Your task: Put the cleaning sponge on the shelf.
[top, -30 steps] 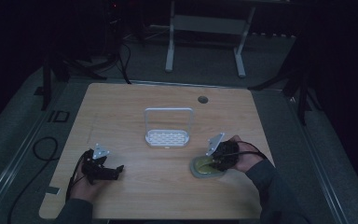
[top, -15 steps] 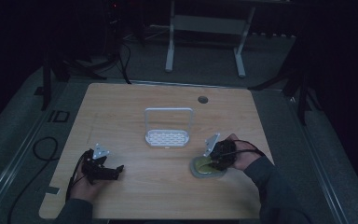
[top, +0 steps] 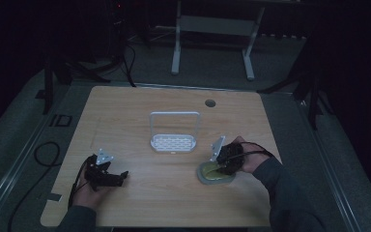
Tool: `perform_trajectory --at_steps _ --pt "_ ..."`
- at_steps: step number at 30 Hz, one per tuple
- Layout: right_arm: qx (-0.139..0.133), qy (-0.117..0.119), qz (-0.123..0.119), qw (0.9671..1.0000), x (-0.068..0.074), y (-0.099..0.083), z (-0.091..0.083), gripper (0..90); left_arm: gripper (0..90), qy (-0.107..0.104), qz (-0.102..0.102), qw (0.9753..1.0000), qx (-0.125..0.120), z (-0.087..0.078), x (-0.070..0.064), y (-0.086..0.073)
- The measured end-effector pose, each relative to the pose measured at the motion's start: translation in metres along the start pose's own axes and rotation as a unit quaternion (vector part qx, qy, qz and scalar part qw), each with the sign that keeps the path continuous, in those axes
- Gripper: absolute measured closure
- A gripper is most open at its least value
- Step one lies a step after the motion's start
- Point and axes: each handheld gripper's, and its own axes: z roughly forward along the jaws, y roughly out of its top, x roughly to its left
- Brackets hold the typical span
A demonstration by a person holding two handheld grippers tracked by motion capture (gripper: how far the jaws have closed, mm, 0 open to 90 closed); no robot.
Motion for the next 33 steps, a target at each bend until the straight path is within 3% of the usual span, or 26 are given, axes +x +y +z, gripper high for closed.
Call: perform_trajectory --at_steps 19,28,33 --pt "0.046 0.023 -0.065 0.9966 -0.003 0.014 0.002 59.5 2.2 0.000 0.000 1.0000 0.000 0.000 0.000 0.000" --pt "0.067 0.031 -0.079 0.9942 -0.002 0.018 0.008 64.1 2.2 0.000 -0.001 1.0000 0.000 0.000 0.000 0.000" --pt "0.065 0.030 -0.077 0.9945 -0.003 0.019 0.007 70.2 2.2 0.000 -0.001 1.0000 0.000 0.000 0.000 0.000"
